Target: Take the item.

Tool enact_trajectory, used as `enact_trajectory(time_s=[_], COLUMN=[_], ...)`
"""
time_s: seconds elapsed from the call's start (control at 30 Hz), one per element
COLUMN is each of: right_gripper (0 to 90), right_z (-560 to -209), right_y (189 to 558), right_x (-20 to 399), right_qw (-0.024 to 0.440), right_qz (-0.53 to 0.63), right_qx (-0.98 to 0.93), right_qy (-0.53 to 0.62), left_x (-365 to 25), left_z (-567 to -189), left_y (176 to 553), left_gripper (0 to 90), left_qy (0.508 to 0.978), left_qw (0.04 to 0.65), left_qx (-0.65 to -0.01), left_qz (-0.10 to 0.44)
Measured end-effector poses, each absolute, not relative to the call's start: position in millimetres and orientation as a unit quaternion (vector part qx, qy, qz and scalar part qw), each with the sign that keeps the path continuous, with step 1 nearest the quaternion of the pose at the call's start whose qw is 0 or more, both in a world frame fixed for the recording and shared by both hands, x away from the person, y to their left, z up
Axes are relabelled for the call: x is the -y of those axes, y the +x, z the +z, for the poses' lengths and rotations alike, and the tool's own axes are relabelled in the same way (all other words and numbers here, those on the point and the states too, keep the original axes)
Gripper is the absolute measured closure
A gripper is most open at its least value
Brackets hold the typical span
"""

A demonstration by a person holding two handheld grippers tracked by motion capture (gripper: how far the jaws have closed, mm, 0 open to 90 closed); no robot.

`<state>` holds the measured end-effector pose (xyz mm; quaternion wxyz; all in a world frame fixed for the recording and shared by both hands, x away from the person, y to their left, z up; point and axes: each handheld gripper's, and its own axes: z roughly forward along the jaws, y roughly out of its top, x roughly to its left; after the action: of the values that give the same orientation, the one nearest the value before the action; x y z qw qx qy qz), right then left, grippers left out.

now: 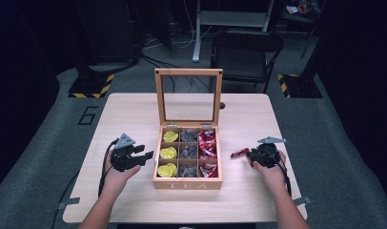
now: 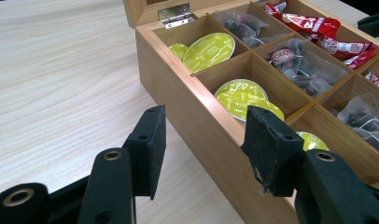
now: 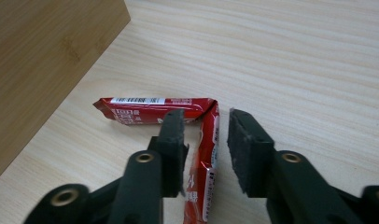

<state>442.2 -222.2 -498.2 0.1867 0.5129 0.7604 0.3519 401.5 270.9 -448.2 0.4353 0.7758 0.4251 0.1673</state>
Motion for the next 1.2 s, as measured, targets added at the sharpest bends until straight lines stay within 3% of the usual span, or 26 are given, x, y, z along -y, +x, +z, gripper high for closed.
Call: enact_trajectory(time_s=[0.13,0.33,1.2], right_gripper=[53.1,46.4,41.1], right_z=[-496,-487,-458], right_y=[440,435,435], right_x=[220,216,192], right_qw=[0.185,0.199,0.171], right_qz=[0.352,0.355,0.386], right_qx=[-0.760,-0.766,-0.780], right_qy=[0.513,0.498,0.463], left_x=[-271,-274,-278], left_z=[-448,-448,-448], left_y=[401,402,403], left_gripper=[48.8,46.0,45.3], left_qy=[0.773,0.771,0.764], left_qw=[0.437,0.437,0.440], left_qx=[-0.428,-0.430,-0.444], left_qz=[0.168,0.170,0.162])
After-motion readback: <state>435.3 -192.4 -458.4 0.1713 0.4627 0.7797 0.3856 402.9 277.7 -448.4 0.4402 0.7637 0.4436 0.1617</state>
